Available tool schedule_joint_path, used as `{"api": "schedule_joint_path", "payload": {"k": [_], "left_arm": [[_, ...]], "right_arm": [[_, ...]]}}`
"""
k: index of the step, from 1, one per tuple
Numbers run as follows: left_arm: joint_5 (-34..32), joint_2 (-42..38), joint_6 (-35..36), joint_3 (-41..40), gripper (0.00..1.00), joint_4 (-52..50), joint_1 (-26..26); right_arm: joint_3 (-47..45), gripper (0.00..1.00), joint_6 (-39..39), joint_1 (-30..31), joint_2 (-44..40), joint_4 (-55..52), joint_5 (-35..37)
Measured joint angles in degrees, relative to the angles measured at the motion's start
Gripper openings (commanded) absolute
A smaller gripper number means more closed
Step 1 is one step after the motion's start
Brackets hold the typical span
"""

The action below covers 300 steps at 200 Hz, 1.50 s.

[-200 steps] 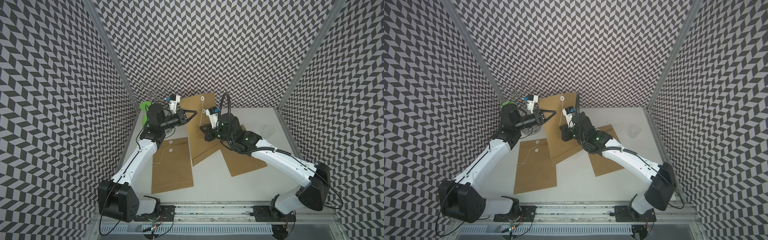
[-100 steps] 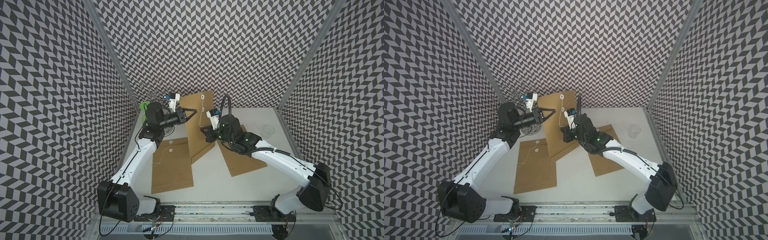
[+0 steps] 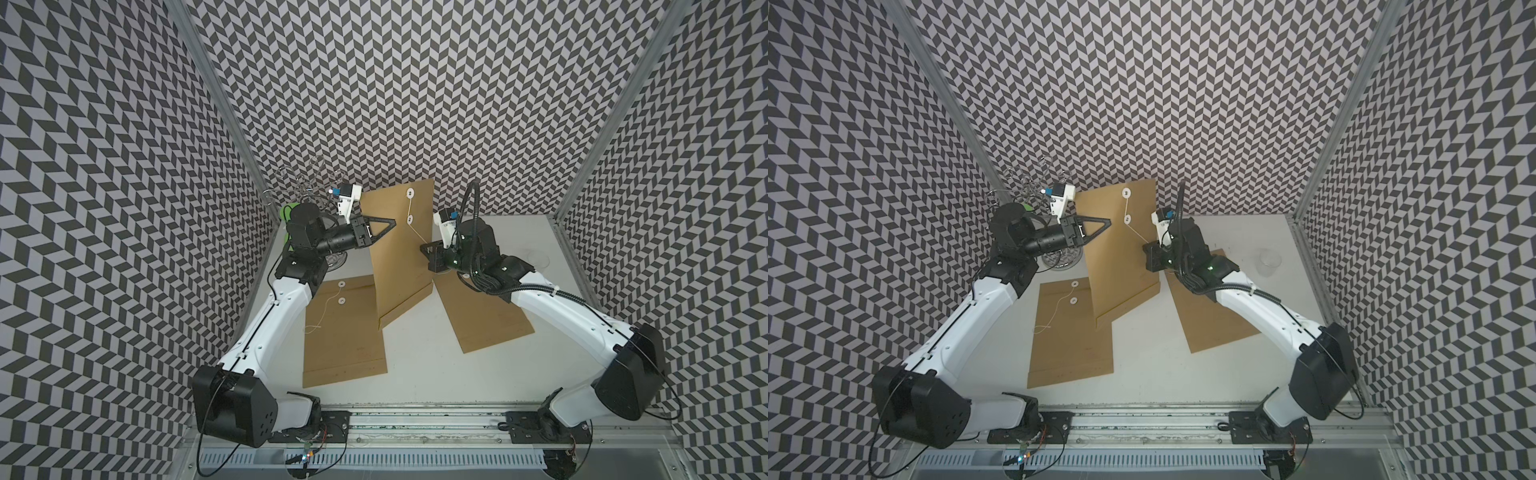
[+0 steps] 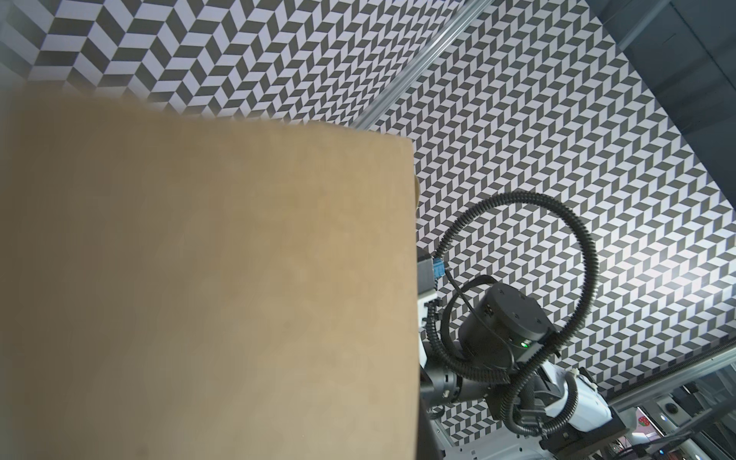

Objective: Close the mouth of the file bag
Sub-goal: Close the file bag.

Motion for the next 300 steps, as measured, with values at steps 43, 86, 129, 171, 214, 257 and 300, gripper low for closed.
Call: {"api": "schedule_joint_path", "payload": {"k": [43, 86, 129, 171, 214, 257, 300], "left_arm": [[2.05, -0.83, -2.4, -1.31, 0.0, 2.97, 0.0], [2.47, -1.05, -3.32, -1.49, 0.0, 4.35, 0.11], [2.21, -1.57, -0.35, -1.6, 0.0, 0.92, 0.11], [1.57, -2.45, 1.75, -2.12, 0.0, -2.21, 0.11], [0.79, -2.47, 2.71, -2.49, 0.0, -4.11, 0.04], [0.24, -2.54, 3.28, -2.84, 0.0, -5.01, -0.02], [-0.59, -2.56, 3.19, -3.54, 0.0, -5.09, -1.11]], "right_arm": [[2.51, 0.0, -1.38, -1.49, 0.17, -0.09, 1.86], [5.01, 0.0, -1.9, -1.51, 1.29, -1.16, 2.97], [9.88, 0.0, -3.93, -1.51, 2.01, -4.48, 7.17], [14.14, 0.0, -5.86, -1.42, 2.12, -7.39, 10.21], [17.88, 0.0, -7.28, -0.17, 3.48, -9.66, 13.0], [20.5, 0.0, -8.39, 0.96, 4.96, -12.17, 15.56], [23.32, 0.0, -9.07, 1.38, 6.14, -13.31, 16.83]]}}
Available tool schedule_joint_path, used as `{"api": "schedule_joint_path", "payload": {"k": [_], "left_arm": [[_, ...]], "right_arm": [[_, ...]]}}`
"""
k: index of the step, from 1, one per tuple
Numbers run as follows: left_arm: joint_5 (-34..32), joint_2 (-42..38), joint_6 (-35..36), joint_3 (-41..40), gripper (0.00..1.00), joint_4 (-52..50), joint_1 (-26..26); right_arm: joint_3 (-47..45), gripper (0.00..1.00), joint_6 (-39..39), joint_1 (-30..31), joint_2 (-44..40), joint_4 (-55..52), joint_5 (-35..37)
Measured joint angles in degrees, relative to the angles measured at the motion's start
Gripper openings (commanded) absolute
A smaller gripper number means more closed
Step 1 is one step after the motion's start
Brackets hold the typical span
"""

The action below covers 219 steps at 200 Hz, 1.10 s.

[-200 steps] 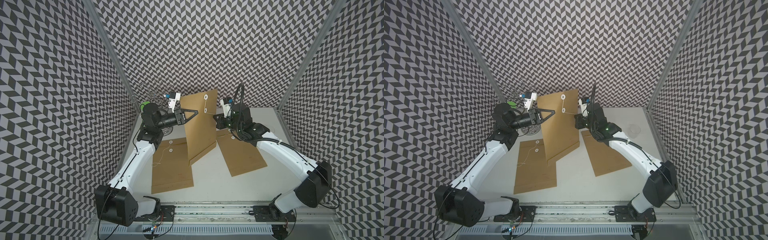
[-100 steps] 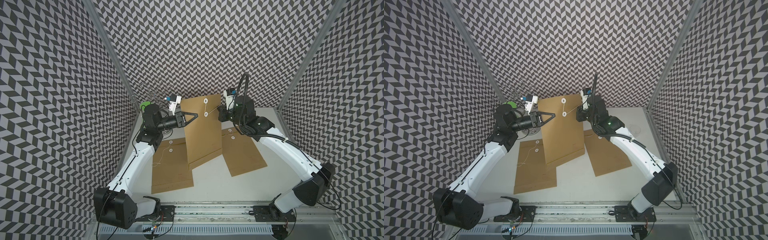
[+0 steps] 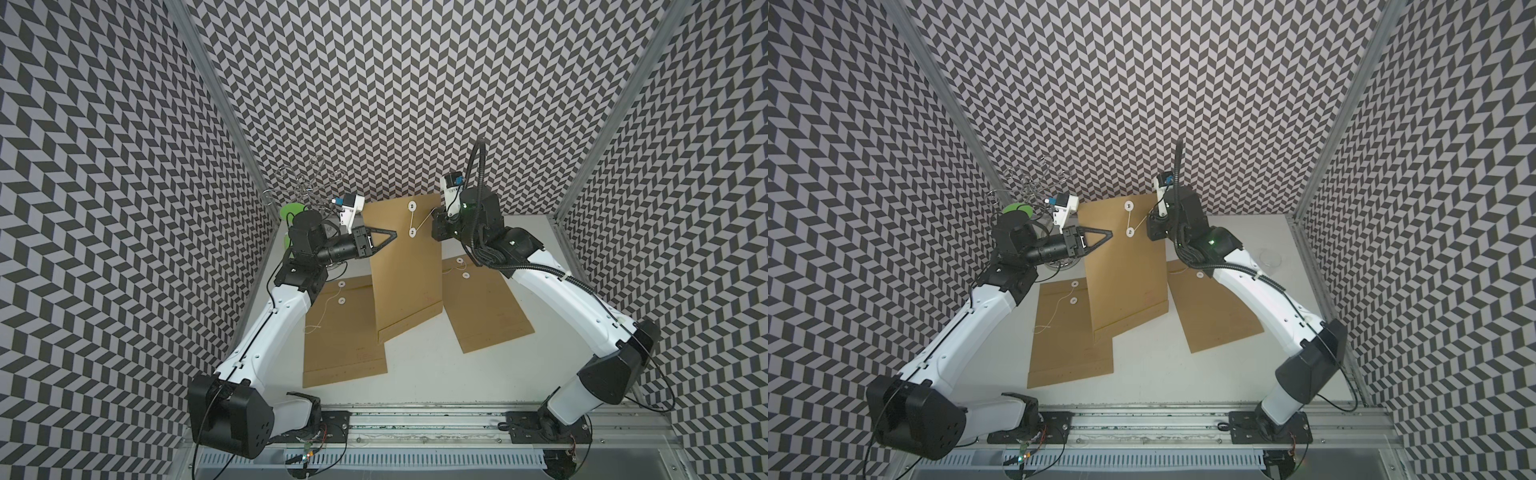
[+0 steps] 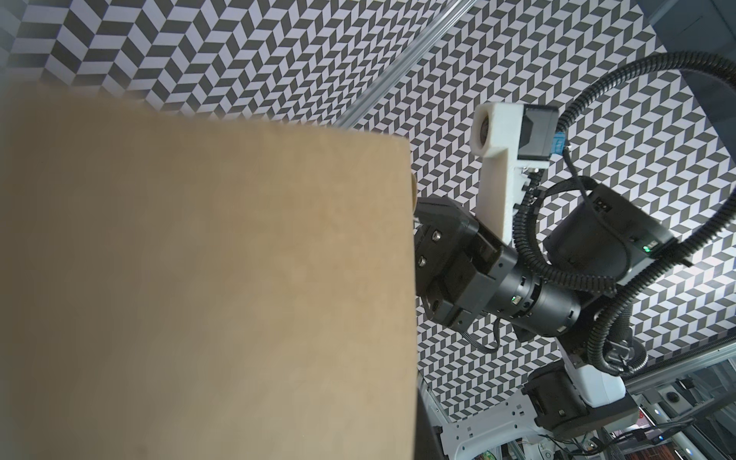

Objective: Close the mouth of the file bag
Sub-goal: Close the file bag.

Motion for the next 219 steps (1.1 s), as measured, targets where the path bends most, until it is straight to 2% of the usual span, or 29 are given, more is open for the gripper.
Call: {"api": "schedule_joint_path", "payload": {"k": [90, 219], "left_arm": [[-4.72, -0.44, -2.82, -3.04, 0.0, 1.16, -3.93], [-11.93, -0.31, -10.08, -6.51, 0.0, 5.51, -5.49]], "right_arm": [[3.32, 0.0, -0.35, 3.87, 3.04, -1.29, 2.91], [3.96, 0.0, 1.18, 7.78, 4.22, -1.22, 4.52]]}}
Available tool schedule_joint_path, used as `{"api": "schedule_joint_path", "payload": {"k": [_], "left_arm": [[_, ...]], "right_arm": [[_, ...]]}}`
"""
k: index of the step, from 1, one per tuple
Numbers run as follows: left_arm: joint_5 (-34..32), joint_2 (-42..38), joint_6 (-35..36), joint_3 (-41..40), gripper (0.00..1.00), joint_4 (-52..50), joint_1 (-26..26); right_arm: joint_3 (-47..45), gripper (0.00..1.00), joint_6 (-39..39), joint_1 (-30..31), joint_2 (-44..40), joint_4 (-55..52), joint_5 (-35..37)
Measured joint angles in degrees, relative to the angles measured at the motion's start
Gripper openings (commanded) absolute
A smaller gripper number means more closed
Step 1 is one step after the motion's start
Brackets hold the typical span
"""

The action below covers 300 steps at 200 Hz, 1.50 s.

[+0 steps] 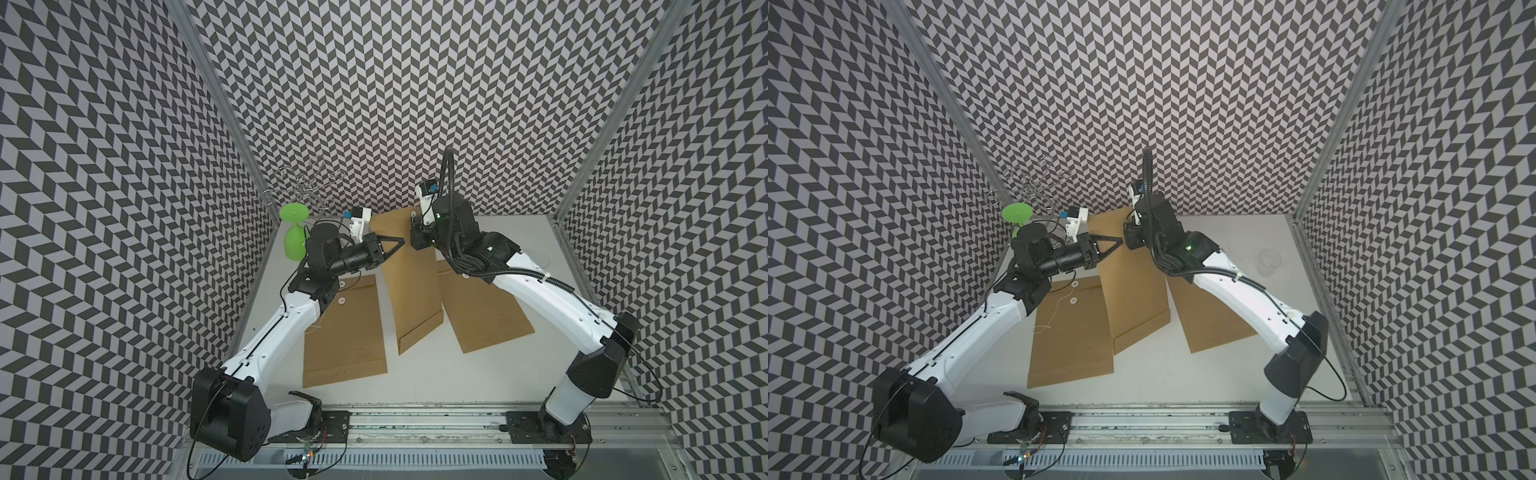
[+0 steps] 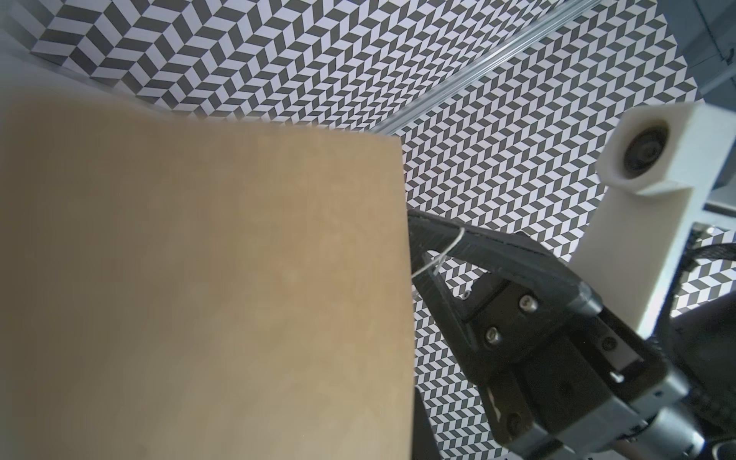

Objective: Close the mouth of the file bag
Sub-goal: Close the file bag.

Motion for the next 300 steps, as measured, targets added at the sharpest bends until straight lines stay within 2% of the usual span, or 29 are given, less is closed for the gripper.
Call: {"api": "schedule_joint_path", "payload": {"k": [116, 173, 300], "left_arm": [[-2.12, 2.38, -1.51, 0.0, 0.0, 3.3, -0.09], [-2.69, 2.91, -0.57, 0.0, 0.0, 3.26, 1.38], [-1.44, 3.34, 2.05, 4.09, 0.0, 8.09, 4.26]], "right_arm": [[-2.8, 0.0, 0.44, 1.11, -0.02, 2.86, 0.22], [-5.77, 0.0, 3.5, 1.01, -0.98, 4.5, -6.56], [-10.19, 0.0, 3.69, 0.94, -1.31, 3.21, -11.47]]}}
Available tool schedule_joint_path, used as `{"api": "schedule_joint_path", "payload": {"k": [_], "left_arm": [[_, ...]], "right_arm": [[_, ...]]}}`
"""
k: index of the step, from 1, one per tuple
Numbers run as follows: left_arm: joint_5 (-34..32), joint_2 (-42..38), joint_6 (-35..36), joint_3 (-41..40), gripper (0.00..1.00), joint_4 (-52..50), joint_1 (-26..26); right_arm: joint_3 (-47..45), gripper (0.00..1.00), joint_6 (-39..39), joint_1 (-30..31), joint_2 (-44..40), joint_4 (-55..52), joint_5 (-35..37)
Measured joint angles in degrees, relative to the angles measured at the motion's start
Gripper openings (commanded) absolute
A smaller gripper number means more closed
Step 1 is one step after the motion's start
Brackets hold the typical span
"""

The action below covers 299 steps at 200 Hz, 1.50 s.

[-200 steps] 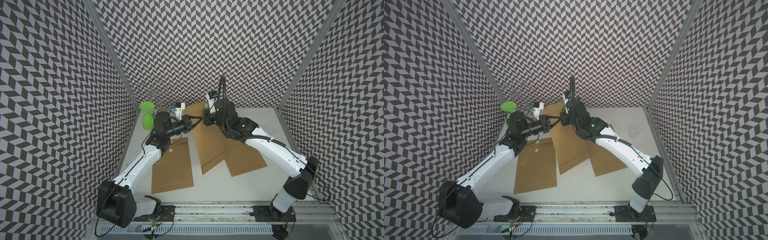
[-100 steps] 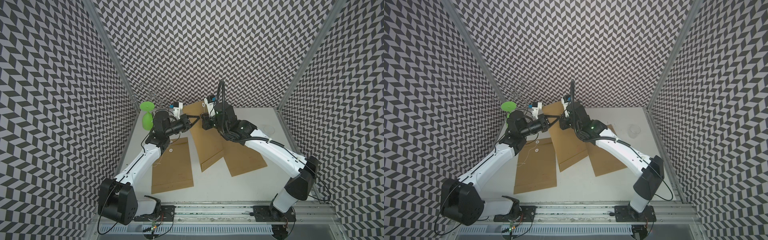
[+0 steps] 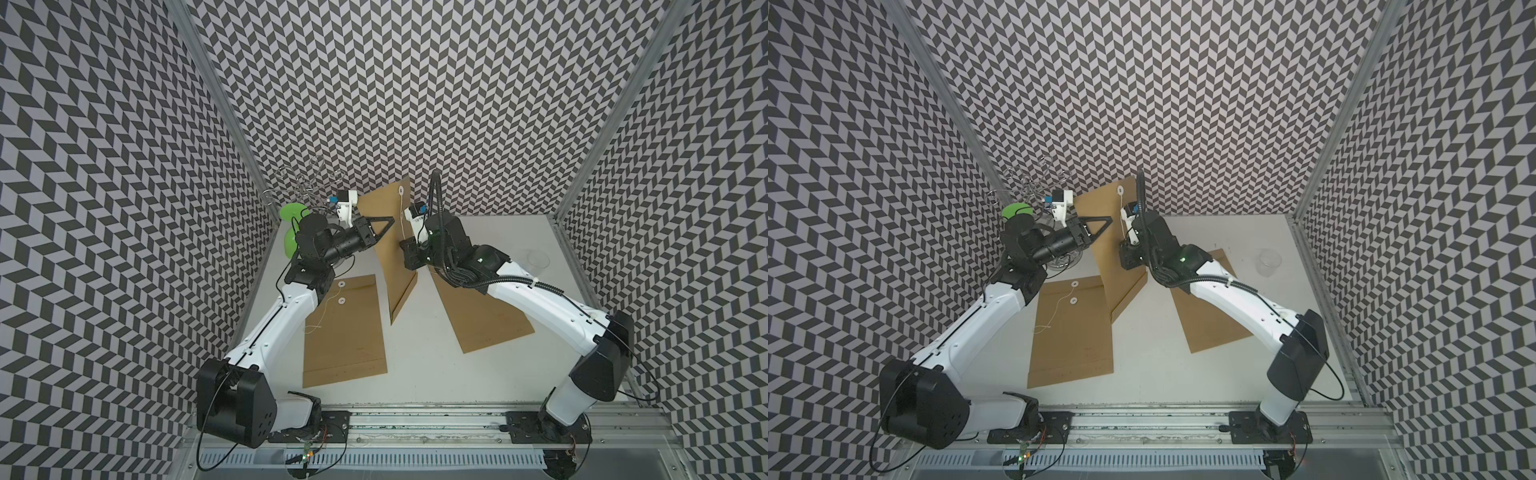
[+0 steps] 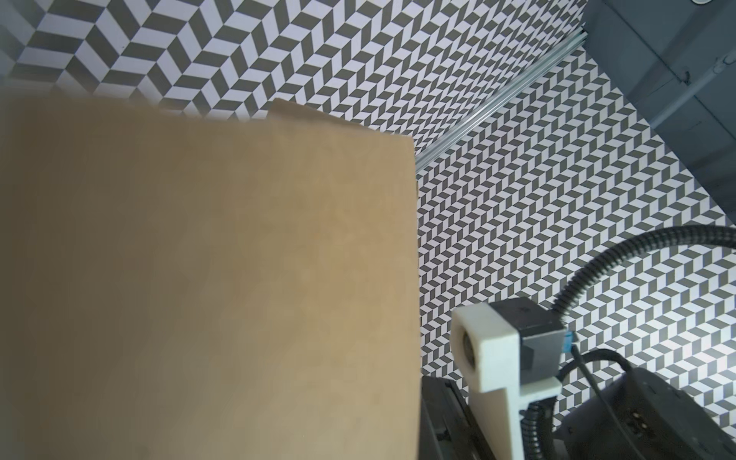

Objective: Close the mouth of the file bag
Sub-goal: Close the file bag.

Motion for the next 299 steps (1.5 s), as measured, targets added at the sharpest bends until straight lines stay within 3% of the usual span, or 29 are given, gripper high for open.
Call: {"api": "schedule_joint_path", "payload": {"k": [75, 153, 213, 299], "left_arm": [[2.93, 0.11, -0.33, 0.0, 0.0, 2.54, 0.33], [6.91, 0.13, -5.27, 0.0, 0.0, 9.46, 0.55], [8.92, 0.11, -6.25, 0.0, 0.0, 11.61, 0.59], [9.44, 0.11, -6.34, 0.22, 0.0, 12.85, 1.01]], "right_arm": [[-1.46, 0.0, 0.04, -0.76, -0.24, 1.36, -1.55], [-7.08, 0.0, 0.98, -1.55, -4.85, 7.67, -6.03], [-13.9, 0.0, 2.97, -5.14, -9.4, 14.58, -14.6], [-16.2, 0.11, 3.63, -5.25, -11.8, 18.25, -21.46]]}}
